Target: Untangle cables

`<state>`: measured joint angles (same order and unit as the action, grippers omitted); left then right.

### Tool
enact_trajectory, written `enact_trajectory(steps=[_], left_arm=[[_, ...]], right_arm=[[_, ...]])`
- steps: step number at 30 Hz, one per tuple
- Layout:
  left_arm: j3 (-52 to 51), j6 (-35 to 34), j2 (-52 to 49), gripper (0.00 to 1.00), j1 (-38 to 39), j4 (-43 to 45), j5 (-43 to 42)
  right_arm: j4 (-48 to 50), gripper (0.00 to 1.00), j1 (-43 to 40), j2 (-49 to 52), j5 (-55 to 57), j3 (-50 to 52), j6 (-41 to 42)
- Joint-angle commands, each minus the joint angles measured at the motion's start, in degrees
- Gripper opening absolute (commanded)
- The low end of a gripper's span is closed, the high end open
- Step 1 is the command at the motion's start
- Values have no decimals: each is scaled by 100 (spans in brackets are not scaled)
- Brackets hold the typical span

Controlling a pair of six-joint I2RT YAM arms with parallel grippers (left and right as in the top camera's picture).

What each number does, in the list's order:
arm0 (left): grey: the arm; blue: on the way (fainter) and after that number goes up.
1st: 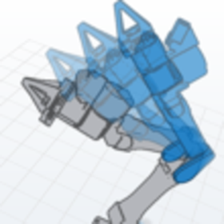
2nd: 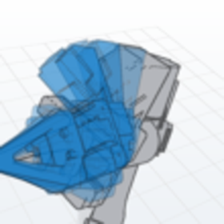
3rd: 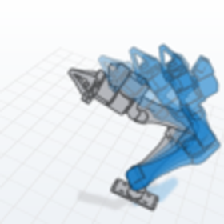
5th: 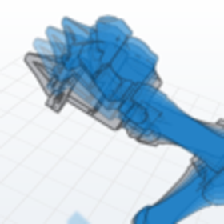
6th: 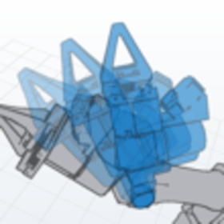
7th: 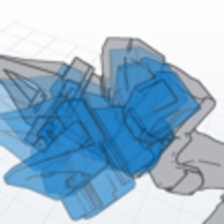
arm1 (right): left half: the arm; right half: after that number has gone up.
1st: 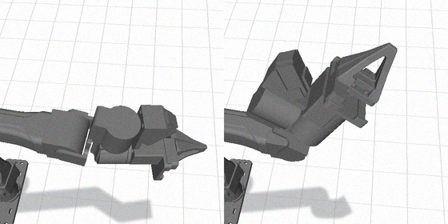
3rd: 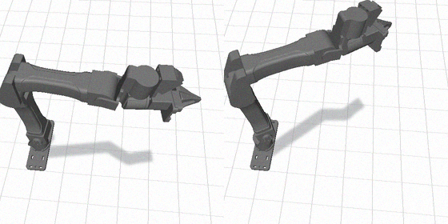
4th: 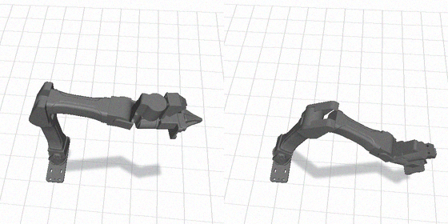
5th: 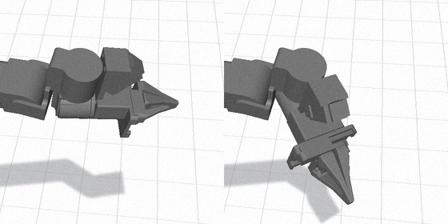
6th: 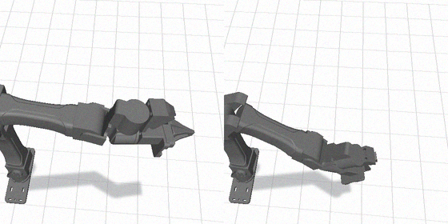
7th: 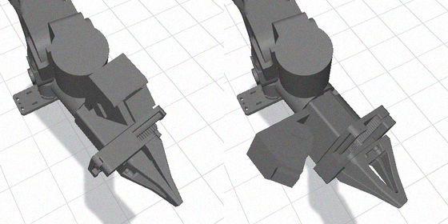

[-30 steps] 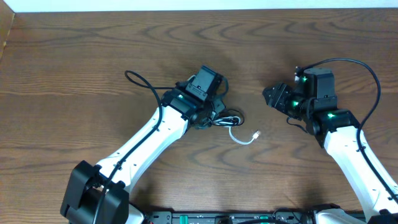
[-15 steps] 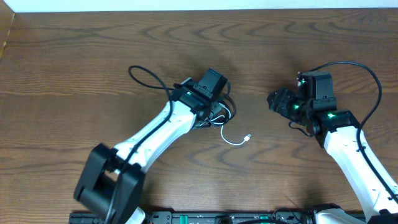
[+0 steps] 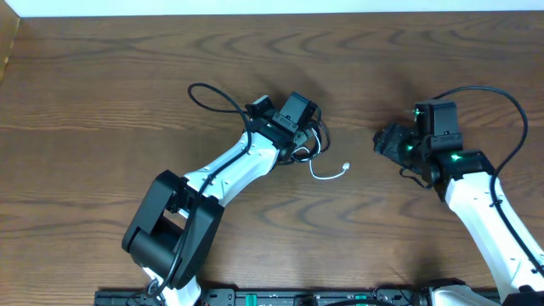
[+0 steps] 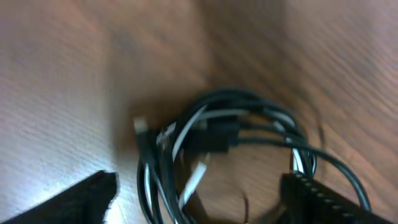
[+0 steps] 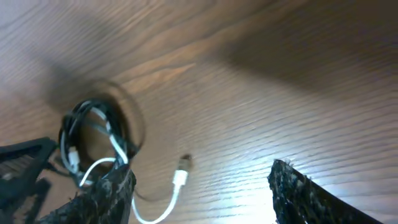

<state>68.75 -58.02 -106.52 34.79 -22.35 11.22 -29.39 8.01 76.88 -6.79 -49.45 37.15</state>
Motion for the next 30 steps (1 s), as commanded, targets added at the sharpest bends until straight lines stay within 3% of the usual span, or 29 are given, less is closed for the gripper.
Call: enact_trajectory(steps=[1, 5, 15, 21, 30], left_arm=[[98, 1453, 63, 93, -48, -9, 382], [168, 2623, 450, 93, -48, -83, 374], [166, 3864, 776, 94, -48, -219, -485], [166, 5003, 713, 93, -299, -59, -1145], [166, 5615, 619, 93, -1106, 59, -2671]], right_arm=[[-13, 68, -57, 44, 87, -101, -61], [-15, 69, -57, 44, 85, -101, -85], [-26, 71, -57, 44, 79, -101, -260], [-151, 72, -57, 44, 83, -101, -323], [-146, 73, -57, 44, 83, -101, -361]])
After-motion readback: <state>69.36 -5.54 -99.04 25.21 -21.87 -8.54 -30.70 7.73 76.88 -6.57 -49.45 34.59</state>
